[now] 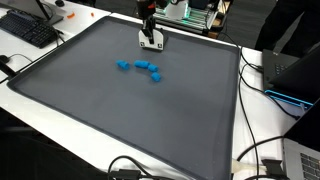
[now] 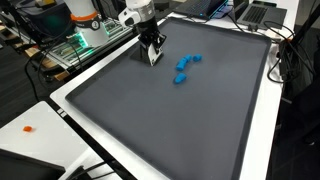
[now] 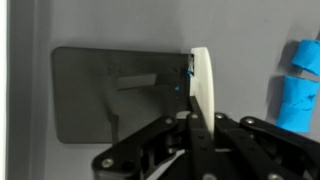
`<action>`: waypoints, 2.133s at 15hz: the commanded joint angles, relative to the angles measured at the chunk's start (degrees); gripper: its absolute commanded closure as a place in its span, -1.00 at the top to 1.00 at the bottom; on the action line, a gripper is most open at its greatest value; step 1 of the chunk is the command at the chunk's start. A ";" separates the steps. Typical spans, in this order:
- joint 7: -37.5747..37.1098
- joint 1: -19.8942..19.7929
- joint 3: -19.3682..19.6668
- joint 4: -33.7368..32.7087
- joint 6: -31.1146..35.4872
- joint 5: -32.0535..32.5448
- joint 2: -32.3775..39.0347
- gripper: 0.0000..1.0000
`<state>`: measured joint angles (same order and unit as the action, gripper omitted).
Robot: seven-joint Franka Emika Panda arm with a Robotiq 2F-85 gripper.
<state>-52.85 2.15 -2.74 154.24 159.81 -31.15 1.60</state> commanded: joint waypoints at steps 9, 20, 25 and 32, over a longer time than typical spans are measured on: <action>-3.63 -0.65 1.54 1.01 -0.91 5.53 -2.32 0.47; -1.23 -3.75 2.47 -3.88 -20.04 19.03 -11.40 1.00; 5.37 -3.87 1.20 -8.60 -25.22 28.53 -13.80 1.00; 20.05 -2.56 -0.73 -14.71 -24.32 33.86 -10.94 1.00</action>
<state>-38.57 -0.78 -2.73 141.51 135.32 0.74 -11.01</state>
